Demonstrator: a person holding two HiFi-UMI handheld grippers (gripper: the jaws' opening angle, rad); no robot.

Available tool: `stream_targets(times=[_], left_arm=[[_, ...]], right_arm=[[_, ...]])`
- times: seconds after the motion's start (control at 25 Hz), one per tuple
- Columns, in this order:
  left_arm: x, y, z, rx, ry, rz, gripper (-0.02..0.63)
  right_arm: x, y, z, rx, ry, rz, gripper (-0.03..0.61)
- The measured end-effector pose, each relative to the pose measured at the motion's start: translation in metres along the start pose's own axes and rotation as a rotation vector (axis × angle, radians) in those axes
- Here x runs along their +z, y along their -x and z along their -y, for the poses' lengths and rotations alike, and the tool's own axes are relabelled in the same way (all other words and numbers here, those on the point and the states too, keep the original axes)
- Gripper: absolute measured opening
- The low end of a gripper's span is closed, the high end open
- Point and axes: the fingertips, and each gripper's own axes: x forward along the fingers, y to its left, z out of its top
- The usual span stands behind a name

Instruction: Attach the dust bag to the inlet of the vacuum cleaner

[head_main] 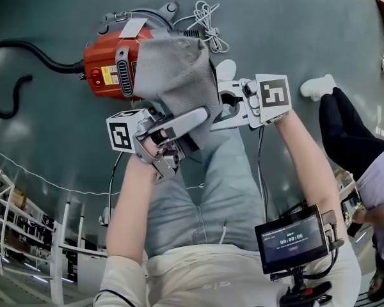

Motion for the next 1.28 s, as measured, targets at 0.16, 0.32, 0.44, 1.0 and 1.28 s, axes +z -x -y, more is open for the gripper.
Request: stream_targets(times=[0.16,0.32,0.44,1.0,1.28], left_arm=[[-0.001,0.003,-0.004,0.103,-0.186,-0.009,0.015],[0.001,0.021,-0.027,0.304,-0.367,-0.074,0.028],[-0.013,0.027,-0.044,0.386,-0.452,-0.183,0.076],[0.046,0.062,0.010,0.600,-1.158,-0.466,0.257],[0.021,0.025,-0.001,0.473,-1.056,-0.735,0.363]], right_arm=[[-0.014,0.014,0.008,-0.141,-0.022,-0.029,0.025],[-0.047,0.063,0.018,-0.398,0.083,-0.395,0.023],[-0.053,0.085,0.016,-0.467,0.138,-0.571,0.024],[-0.012,0.104,-0.036,-0.130,0.420,-0.725,0.023],[-0.021,0.065,-0.050,0.026,0.447,-0.762,0.025]])
